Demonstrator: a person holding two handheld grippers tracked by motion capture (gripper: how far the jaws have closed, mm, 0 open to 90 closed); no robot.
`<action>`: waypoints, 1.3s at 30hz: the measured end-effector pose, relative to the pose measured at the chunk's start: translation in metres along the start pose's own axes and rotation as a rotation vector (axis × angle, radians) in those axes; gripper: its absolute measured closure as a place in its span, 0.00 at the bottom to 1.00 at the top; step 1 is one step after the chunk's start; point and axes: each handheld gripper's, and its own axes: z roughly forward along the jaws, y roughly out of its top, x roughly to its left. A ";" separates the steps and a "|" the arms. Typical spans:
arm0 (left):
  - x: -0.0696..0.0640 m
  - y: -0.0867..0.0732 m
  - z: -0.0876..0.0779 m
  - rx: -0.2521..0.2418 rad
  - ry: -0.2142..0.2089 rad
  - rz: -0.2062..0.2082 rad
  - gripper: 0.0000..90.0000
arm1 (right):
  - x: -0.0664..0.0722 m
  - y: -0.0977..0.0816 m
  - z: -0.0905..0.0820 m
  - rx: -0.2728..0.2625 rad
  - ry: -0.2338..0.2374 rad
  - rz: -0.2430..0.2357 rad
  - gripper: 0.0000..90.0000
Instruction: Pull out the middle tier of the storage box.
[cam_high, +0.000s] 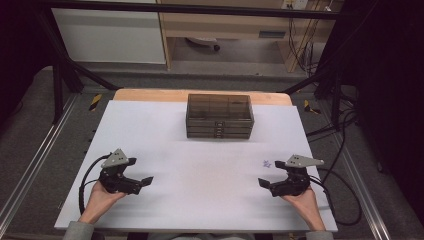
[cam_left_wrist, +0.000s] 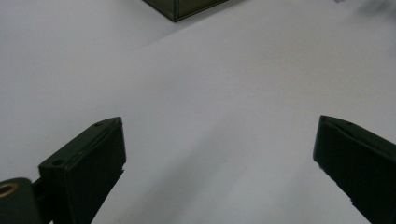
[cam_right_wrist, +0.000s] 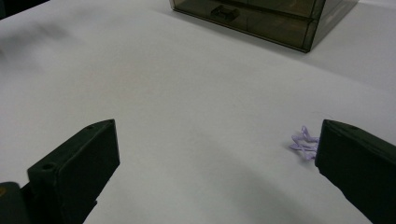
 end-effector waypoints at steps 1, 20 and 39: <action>0.000 0.000 0.000 0.000 0.000 0.000 0.02 | 0.000 0.000 0.000 0.000 0.000 0.000 0.01; 0.000 -0.002 0.000 0.005 0.004 0.012 0.02 | 0.004 0.006 0.002 -0.011 0.002 -0.006 0.01; 0.002 -0.002 0.001 0.010 0.008 0.009 0.02 | 0.014 0.015 0.014 0.011 -0.009 -0.053 0.01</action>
